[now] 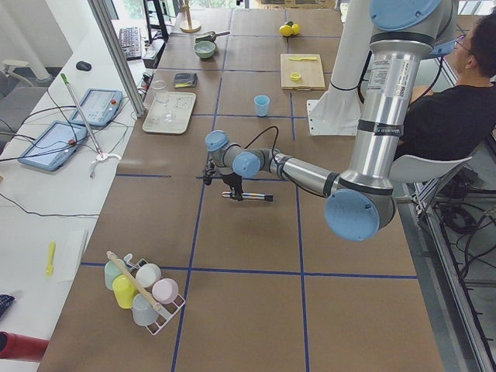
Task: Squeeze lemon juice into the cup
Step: 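Stand the muddler on the table and open the left gripper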
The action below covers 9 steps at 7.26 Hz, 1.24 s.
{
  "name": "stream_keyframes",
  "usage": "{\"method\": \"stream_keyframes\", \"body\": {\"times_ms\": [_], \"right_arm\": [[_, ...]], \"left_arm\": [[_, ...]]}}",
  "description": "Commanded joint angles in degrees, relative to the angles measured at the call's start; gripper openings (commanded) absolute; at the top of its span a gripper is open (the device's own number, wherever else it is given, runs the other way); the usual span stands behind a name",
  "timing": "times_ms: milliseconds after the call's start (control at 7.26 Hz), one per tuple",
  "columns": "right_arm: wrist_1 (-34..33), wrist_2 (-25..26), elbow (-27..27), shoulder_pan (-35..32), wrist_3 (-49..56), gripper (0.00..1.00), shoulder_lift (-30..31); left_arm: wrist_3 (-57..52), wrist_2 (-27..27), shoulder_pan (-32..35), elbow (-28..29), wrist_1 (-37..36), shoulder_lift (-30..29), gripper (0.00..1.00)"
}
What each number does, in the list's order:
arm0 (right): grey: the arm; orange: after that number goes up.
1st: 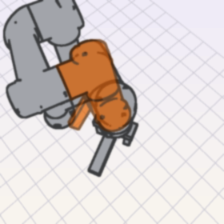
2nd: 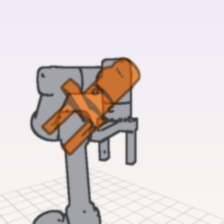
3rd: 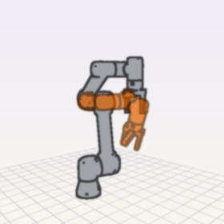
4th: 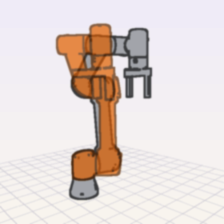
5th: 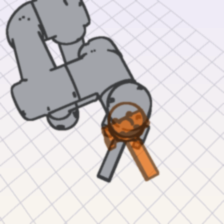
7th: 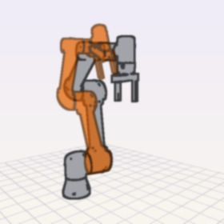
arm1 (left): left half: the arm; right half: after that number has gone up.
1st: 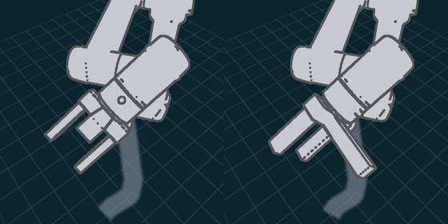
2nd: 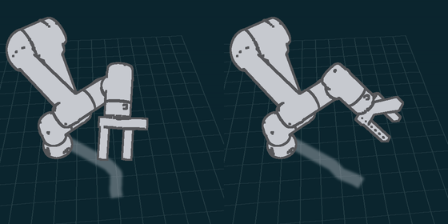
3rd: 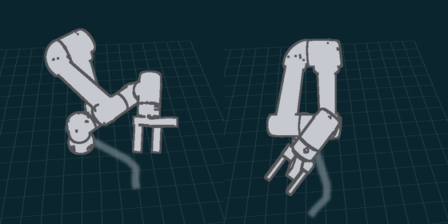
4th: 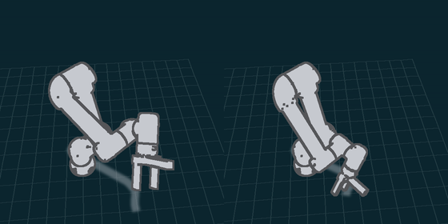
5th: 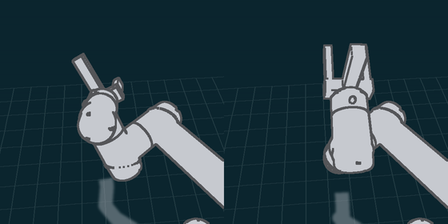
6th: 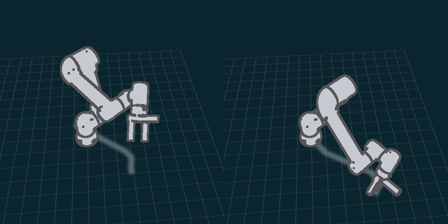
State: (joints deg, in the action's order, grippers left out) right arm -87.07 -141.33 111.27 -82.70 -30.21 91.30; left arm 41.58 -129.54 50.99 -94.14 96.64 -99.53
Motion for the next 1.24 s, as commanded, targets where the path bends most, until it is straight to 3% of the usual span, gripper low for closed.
{"method": "stream_keyframes", "body": {"times_ms": [0, 413, 827, 1102], "right_arm": [[-0.03, 0.00, -0.26, 0.00, -0.02, 1.00, -0.16], [0.06, 0.88, -0.87, -0.09, 3.55, 1.00, 0.71], [-0.12, 2.02, -6.39, -3.41, 16.19, 1.00, 4.14], [-0.21, 3.24, -12.88, -6.05, 25.42, 1.00, 5.11]], "left_arm": [[-0.01, 3.23, 0.07, -0.17, 0.56, 0.04, 1.00], [-3.32, 2.98, 4.88, -1.21, 1.87, -0.13, 1.00], [-23.40, 2.54, 18.74, -1.05, 2.06, 0.48, 1.00], [-35.04, 0.88, 28.33, -1.22, 1.27, 1.61, 1.00]]}}
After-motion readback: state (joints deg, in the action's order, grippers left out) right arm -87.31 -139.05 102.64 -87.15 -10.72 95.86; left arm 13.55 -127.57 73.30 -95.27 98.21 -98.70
